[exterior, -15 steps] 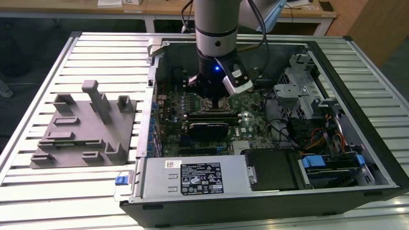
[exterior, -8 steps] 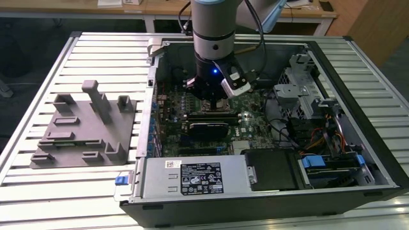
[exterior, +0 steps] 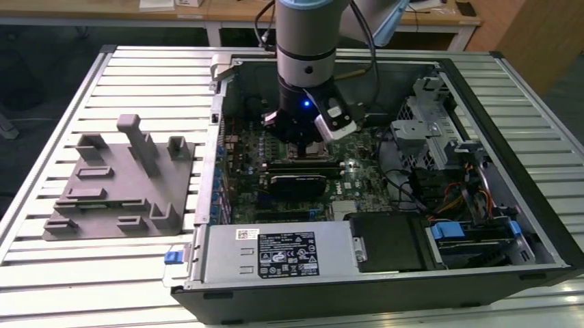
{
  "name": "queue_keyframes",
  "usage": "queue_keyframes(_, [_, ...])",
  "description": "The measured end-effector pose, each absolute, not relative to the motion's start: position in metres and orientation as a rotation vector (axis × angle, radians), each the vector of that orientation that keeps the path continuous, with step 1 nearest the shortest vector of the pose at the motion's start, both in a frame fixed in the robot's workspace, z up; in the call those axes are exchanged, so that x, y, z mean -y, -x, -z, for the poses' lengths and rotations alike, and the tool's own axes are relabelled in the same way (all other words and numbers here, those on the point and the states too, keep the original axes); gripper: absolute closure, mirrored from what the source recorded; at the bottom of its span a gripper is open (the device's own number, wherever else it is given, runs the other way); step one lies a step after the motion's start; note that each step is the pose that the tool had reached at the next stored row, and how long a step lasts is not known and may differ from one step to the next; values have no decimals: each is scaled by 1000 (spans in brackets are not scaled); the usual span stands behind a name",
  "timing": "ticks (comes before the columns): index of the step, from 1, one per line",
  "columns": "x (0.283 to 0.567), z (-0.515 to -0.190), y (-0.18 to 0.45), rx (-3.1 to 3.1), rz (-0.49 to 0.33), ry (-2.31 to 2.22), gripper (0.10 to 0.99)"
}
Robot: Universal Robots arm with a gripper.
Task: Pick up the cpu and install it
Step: 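Install the second cpu locking lever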
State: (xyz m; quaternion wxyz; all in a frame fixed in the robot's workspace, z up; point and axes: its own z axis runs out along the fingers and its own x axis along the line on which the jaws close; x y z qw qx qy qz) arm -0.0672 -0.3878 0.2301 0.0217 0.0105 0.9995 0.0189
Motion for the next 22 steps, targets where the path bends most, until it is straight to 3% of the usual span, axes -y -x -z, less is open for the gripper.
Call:
queue_keyframes(15, [395, -225, 67, -3149, -96, -35, 980])
queue_keyframes(22, [399, -221, 67, -3145, -192, -34, 980])
